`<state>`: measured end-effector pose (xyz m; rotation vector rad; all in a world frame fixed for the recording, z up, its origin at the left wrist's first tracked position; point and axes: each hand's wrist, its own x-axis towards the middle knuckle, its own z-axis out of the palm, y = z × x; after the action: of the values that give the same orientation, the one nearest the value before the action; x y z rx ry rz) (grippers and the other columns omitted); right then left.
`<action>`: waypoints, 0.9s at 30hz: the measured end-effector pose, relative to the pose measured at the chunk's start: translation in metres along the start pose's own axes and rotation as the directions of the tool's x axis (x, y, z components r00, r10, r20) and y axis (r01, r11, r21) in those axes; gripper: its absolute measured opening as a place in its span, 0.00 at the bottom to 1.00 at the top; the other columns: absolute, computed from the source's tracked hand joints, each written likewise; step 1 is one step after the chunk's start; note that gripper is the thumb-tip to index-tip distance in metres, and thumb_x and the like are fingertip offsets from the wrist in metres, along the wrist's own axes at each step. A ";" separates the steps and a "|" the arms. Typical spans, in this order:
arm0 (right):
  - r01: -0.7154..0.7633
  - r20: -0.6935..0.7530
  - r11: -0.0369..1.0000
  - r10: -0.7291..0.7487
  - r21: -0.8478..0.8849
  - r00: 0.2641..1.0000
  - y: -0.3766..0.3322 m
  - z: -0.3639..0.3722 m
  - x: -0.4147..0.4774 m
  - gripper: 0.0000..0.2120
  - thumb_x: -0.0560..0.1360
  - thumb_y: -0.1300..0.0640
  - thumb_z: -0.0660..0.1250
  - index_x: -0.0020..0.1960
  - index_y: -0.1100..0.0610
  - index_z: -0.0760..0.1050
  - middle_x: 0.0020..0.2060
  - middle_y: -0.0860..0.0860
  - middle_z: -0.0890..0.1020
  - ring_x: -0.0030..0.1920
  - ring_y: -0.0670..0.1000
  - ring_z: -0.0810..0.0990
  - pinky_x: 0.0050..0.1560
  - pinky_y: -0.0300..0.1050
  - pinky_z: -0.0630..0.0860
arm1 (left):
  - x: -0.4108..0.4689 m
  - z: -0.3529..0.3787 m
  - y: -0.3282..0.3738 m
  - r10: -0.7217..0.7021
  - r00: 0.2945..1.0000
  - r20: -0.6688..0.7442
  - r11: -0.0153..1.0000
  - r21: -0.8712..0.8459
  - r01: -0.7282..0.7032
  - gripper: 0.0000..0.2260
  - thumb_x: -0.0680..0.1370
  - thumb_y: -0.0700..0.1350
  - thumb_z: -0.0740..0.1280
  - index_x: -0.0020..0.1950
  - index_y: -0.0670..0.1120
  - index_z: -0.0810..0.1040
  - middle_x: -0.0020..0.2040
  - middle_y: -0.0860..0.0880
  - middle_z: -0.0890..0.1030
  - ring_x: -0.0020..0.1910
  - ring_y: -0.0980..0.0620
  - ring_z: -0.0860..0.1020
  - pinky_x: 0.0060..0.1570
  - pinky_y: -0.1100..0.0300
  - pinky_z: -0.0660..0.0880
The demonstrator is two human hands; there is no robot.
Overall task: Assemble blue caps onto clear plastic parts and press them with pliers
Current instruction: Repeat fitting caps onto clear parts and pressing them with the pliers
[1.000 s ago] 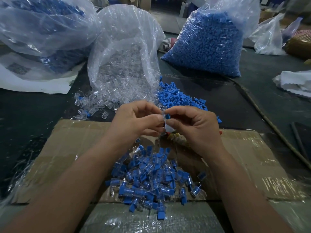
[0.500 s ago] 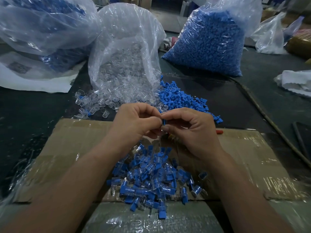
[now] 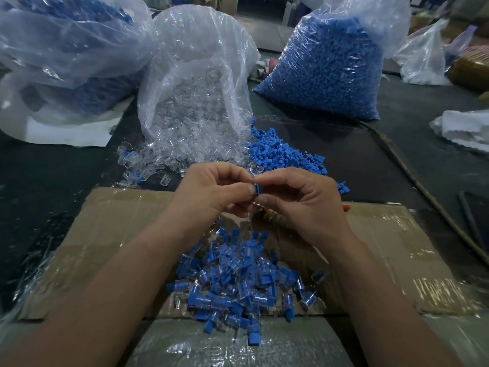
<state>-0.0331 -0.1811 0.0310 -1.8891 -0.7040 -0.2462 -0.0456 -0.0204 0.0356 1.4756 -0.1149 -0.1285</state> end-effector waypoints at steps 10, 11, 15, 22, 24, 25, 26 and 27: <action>0.007 -0.006 0.999 -0.008 -0.033 1.000 0.001 0.000 -0.001 0.15 0.65 0.63 0.73 0.49 0.51 0.78 0.42 0.42 0.81 0.43 0.43 0.81 0.46 0.37 0.78 | 0.001 0.000 -0.001 -0.017 1.000 0.015 1.000 -0.017 0.017 0.12 0.70 0.31 0.67 0.31 0.46 0.80 0.29 0.46 0.81 0.27 0.52 0.79 0.28 0.65 0.75; -0.013 0.000 1.000 0.013 -0.026 1.000 0.001 -0.001 -0.001 0.15 0.65 0.63 0.74 0.48 0.48 0.78 0.41 0.41 0.81 0.43 0.43 0.82 0.46 0.36 0.78 | 0.001 0.000 -0.001 -0.018 1.000 0.015 1.000 -0.018 0.018 0.12 0.70 0.32 0.68 0.31 0.46 0.80 0.29 0.46 0.81 0.27 0.52 0.79 0.28 0.65 0.75; -0.180 -0.031 0.984 0.179 -0.016 0.983 0.003 -0.014 0.000 0.12 0.64 0.56 0.73 0.44 0.42 0.78 0.36 0.38 0.82 0.40 0.40 0.82 0.43 0.31 0.76 | 0.001 -0.002 0.000 -0.010 1.000 -0.023 0.999 -0.054 0.009 0.07 0.70 0.32 0.67 0.35 0.42 0.78 0.29 0.46 0.80 0.28 0.52 0.79 0.28 0.65 0.75; -0.492 0.021 0.799 0.531 -0.345 0.847 0.017 -0.058 0.000 0.12 0.64 0.54 0.75 0.42 0.42 0.76 0.42 0.38 0.79 0.45 0.38 0.77 0.45 0.34 0.71 | 0.003 -0.006 -0.001 -0.013 0.995 -0.098 0.992 -0.124 0.001 0.04 0.69 0.32 0.67 0.37 0.40 0.76 0.29 0.48 0.80 0.28 0.52 0.79 0.28 0.65 0.76; -0.514 0.094 0.725 0.614 -0.459 0.783 0.017 -0.061 0.000 0.16 0.64 0.51 0.76 0.48 0.42 0.75 0.45 0.36 0.76 0.45 0.35 0.73 0.42 0.32 0.66 | 0.004 -0.006 -0.001 -0.016 0.994 -0.109 0.992 -0.128 0.002 0.04 0.70 0.32 0.67 0.38 0.40 0.76 0.29 0.48 0.80 0.28 0.52 0.79 0.28 0.65 0.76; -0.521 0.134 0.690 0.658 -0.503 0.741 0.017 -0.061 0.000 0.20 0.63 0.49 0.76 0.51 0.41 0.73 0.46 0.36 0.74 0.45 0.36 0.72 0.40 0.32 0.64 | 0.004 -0.007 -0.001 -0.017 0.993 -0.113 0.992 -0.130 0.002 0.04 0.70 0.32 0.67 0.38 0.40 0.76 0.29 0.48 0.80 0.28 0.52 0.79 0.28 0.65 0.76; -0.515 0.177 0.659 0.693 -0.547 0.699 0.016 -0.060 0.000 0.24 0.62 0.48 0.76 0.54 0.41 0.71 0.47 0.36 0.73 0.46 0.37 0.71 0.40 0.33 0.64 | 0.004 -0.007 -0.001 -0.017 0.993 -0.118 0.991 -0.133 0.002 0.04 0.70 0.32 0.67 0.38 0.40 0.77 0.29 0.48 0.80 0.28 0.52 0.79 0.28 0.65 0.76; -0.492 0.217 0.637 0.715 -0.594 0.664 0.015 -0.057 0.000 0.28 0.61 0.46 0.76 0.57 0.41 0.69 0.48 0.37 0.71 0.48 0.39 0.70 0.42 0.35 0.65 | 0.004 -0.007 -0.002 -0.016 0.992 -0.123 0.991 -0.135 0.000 0.03 0.70 0.32 0.67 0.38 0.40 0.77 0.29 0.48 0.80 0.28 0.52 0.79 0.28 0.65 0.76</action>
<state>-0.0166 -0.2366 0.0438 -2.6083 -0.2135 0.5293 -0.0404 -0.0144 0.0335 1.3453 0.0001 -0.0502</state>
